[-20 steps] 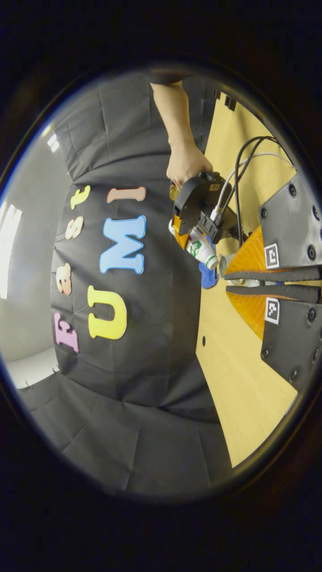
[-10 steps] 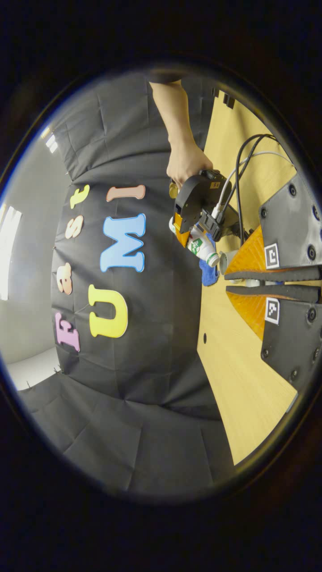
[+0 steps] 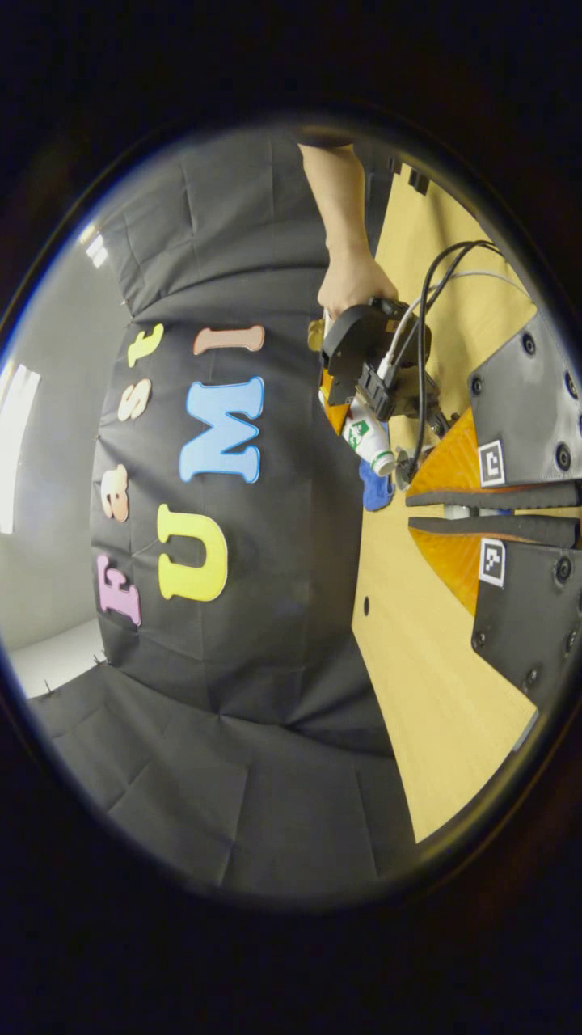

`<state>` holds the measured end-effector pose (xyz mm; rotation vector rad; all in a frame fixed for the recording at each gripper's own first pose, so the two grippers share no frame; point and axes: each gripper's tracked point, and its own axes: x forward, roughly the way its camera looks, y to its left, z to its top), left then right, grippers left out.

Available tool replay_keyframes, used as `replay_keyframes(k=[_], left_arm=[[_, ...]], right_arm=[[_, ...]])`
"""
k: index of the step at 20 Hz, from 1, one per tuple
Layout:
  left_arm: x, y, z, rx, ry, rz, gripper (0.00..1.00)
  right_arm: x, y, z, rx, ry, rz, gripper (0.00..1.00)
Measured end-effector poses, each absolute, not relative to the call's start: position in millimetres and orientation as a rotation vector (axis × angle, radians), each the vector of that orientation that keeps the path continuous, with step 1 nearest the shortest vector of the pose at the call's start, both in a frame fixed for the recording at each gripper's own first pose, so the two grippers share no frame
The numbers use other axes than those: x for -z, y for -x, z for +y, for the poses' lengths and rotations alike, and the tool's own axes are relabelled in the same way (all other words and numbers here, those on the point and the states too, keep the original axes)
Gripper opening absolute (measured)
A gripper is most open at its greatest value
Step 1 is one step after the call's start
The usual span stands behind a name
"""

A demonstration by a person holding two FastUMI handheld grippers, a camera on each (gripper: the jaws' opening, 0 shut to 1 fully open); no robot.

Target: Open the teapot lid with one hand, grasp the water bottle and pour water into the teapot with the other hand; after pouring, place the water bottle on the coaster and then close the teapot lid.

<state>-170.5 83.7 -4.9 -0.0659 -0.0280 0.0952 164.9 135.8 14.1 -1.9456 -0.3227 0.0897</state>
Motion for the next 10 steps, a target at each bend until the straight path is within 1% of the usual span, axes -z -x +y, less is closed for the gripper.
replay_keyframes(k=[3,5,10], left_arm=[[9.8,166.7,78.9,-0.082,0.074,-0.019,0.13],[11.1,162.8,74.6,-0.072,0.074,-0.011,0.13],[-7.8,145.2,67.9,-0.036,0.081,-0.035,0.14]], right_arm=[[-10.0,-169.6,130.1,-0.117,1.827,-0.285,0.72],[1.3,-162.6,127.6,-0.146,1.729,-0.253,0.72],[-0.7,-150.1,118.2,-0.195,1.383,-0.185,0.72]])
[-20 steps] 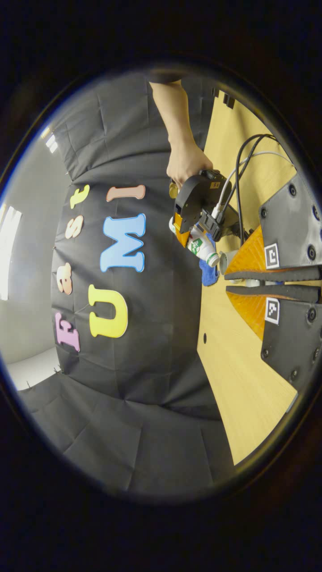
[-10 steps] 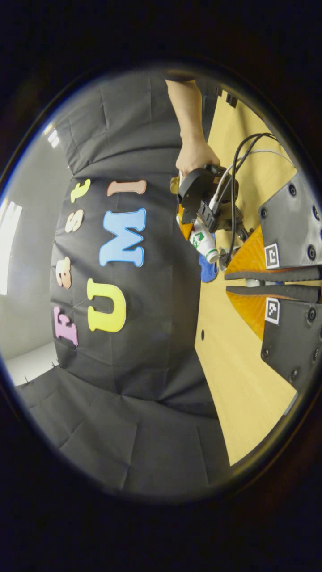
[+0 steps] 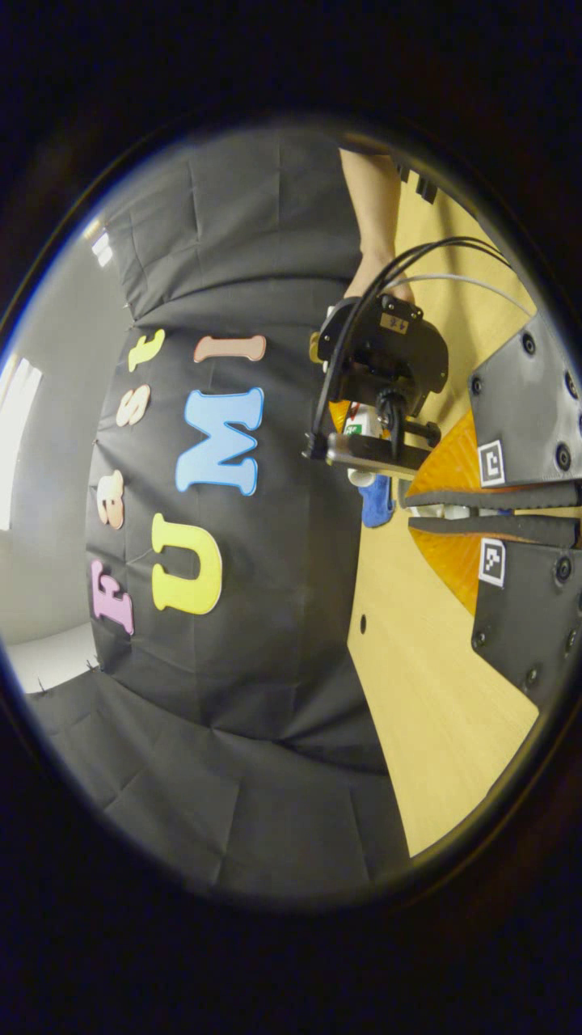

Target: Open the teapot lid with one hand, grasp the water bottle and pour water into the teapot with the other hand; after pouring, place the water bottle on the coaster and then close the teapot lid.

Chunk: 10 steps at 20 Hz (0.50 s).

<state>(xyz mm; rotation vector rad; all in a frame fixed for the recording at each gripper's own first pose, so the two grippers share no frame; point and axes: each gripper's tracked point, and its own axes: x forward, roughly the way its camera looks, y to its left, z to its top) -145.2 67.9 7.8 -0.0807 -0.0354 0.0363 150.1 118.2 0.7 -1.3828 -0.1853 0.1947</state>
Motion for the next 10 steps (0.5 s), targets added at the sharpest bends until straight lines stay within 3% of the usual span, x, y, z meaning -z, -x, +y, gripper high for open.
replay_keyframes(k=[1,2,10], left_arm=[[-11.7,137.8,67.4,-0.027,0.075,-0.044,0.1],[-13.7,128.9,67.0,-0.019,0.074,-0.043,0.14],[-10.0,54.7,53.2,0.034,0.044,0.02,0.1]], right_arm=[[-3.9,-148.9,115.4,-0.204,1.303,-0.162,0.72],[-3.3,-145.7,108.7,-0.211,1.216,-0.129,0.72],[-8.1,-109.4,68.3,-0.274,0.557,0.059,0.72]])
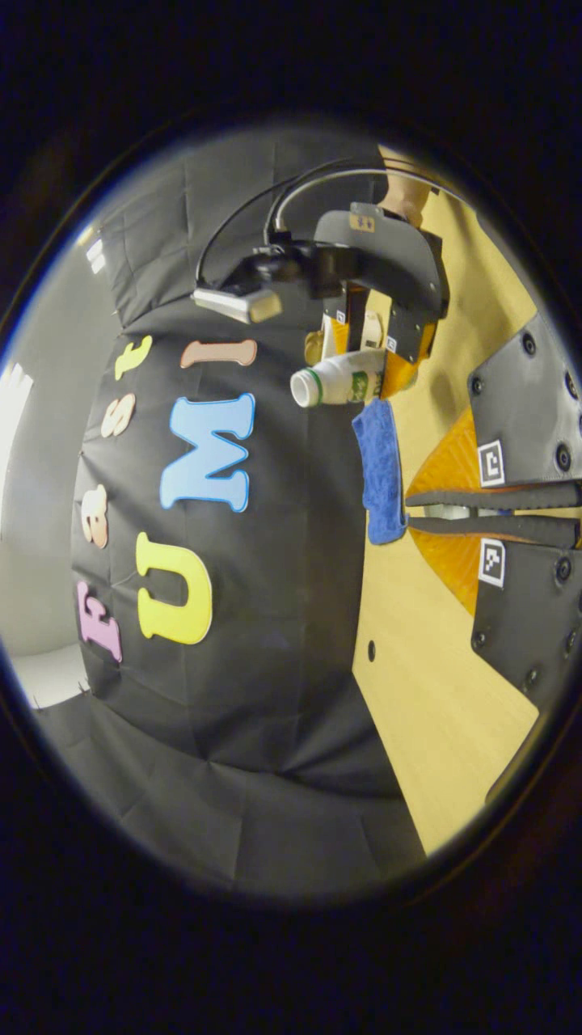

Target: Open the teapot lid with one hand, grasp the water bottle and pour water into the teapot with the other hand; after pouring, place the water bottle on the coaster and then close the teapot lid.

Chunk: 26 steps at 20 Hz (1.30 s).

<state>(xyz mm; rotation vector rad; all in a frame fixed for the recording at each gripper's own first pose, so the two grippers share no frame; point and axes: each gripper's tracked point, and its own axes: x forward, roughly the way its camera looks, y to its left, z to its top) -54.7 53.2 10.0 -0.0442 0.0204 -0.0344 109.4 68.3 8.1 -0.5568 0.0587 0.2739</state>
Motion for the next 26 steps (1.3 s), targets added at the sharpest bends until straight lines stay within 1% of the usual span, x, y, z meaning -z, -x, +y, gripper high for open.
replay_keyframes(k=[1,2,3,5,6,7,8,9,10,11,14,15,16,19,20,21,22,23,24,25,26], left_arm=[[-10.5,47.7,47.8,0.049,0.041,0.028,0.13],[-14.5,40.0,42.3,0.063,0.036,0.034,0.13],[-21.6,32.6,37.8,0.074,0.028,0.03,0.09],[-40.1,14.9,30.7,0.08,-0.012,0.002,0.1],[-43.0,4.7,28.3,0.078,-0.035,-0.003,0.13],[-38.8,-5.7,25.3,0.081,-0.046,0.006,0.13],[-33.1,-14.7,23.3,0.08,-0.049,0.021,0.09],[-26.7,-22.8,24.3,0.072,-0.053,0.032,0.09],[-21.3,-31.0,26.4,0.059,-0.057,0.039,0.13],[-13.7,-38.1,28.6,0.05,-0.059,0.053,0.1],[8.5,-56.5,30.8,0.039,-0.053,0.095,0.09],[15.5,-61.5,35.9,0.028,-0.063,0.105,0.1],[23.0,-66.2,39.8,0.019,-0.066,0.119,0.13],[42.0,-74.0,44.5,0.017,-0.036,0.149,0.14],[45.7,-74.7,43.4,0.021,-0.024,0.157,0.1],[43.2,-74.8,43.9,0.022,-0.026,0.148,0.14],[42.9,-76.0,44.5,0.021,-0.041,0.143,0.1],[44.2,-76.0,42.7,0.024,-0.053,0.147,0.13],[44.1,-76.4,42.1,0.026,-0.059,0.144,0.1],[44.6,-77.9,41.9,0.029,-0.064,0.141,0.13],[46.5,-78.4,41.5,0.03,-0.061,0.143,0.1]], right_arm=[[-9.0,-110.1,65.1,-0.279,0.478,0.077,0.72],[-12.3,-109.6,61.5,-0.281,0.408,0.086,0.72],[-16.3,-110.7,53.5,-0.269,0.357,0.087,0.72],[-24.0,-113.6,35.4,-0.237,0.296,0.072,0.72],[-24.9,-114.9,28.4,-0.225,0.269,0.071,0.72],[-22.8,-116.6,24.3,-0.219,0.248,0.073,0.72],[-23.4,-117.7,16.3,-0.198,0.241,0.072,0.72],[-25.9,-118.8,9.1,-0.181,0.236,0.065,0.72],[-29.8,-119.1,5.1,-0.174,0.226,0.056,0.72],[-31.6,-117.6,1.1,-0.172,0.213,0.051,0.72],[-34.0,-122.3,-16.5,-0.146,0.164,0.048,0.72],[-33.1,-124.0,-21.4,-0.141,0.152,0.05,0.72],[-32.7,-125.9,-27.3,-0.129,0.145,0.053,0.72],[-29.7,-130.0,-34.1,-0.105,0.139,0.051,0.72],[-28.6,-131.2,-34.7,-0.101,0.142,0.053,0.72],[-27.4,-131.5,-36.7,-0.097,0.146,0.055,0.72],[-26.3,-133.1,-38.8,-0.093,0.149,0.06,0.72],[-25.4,-134.1,-40.1,-0.092,0.146,0.062,0.72],[-25.4,-135.4,-41.6,-0.089,0.143,0.063,0.72],[-25.2,-135.3,-40.9,-0.083,0.146,0.063,0.72],[-23.8,-135.5,-41.7,-0.078,0.147,0.065,0.72]])
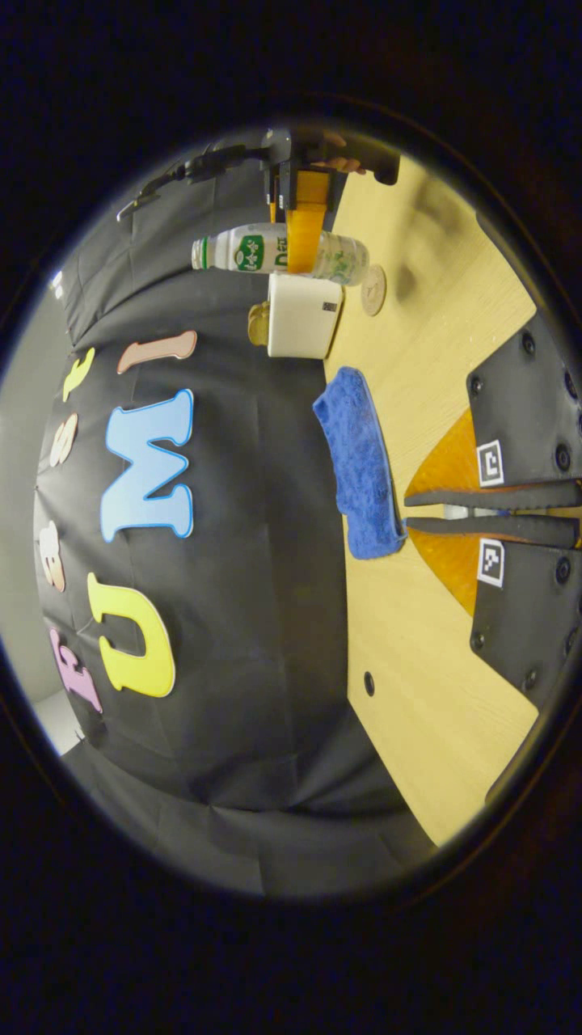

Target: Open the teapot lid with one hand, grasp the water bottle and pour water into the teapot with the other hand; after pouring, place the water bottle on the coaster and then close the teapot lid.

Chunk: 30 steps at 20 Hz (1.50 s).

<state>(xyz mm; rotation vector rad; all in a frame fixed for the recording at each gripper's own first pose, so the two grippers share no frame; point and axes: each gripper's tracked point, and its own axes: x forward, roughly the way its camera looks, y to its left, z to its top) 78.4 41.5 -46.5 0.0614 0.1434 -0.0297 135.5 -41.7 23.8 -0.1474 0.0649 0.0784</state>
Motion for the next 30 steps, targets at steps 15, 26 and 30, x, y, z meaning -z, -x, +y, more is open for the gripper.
replay_keyframes(k=[15,26,30], left_arm=[[3.2,-53.5,57.9,-0.051,-0.031,0.023,0.59],[-35.9,0.1,34.4,0.058,-0.011,-0.049,1.0],[-30.7,-0.2,30.3,0.063,-0.024,-0.034,1.0]], right_arm=[[-9.0,-151.4,-65.8,-0.024,0.068,0.094,0.72],[17.7,-201.4,-122.3,0.097,0.008,0.158,0.72],[31.6,-215.9,-127.9,0.109,0.016,0.181,0.72]])
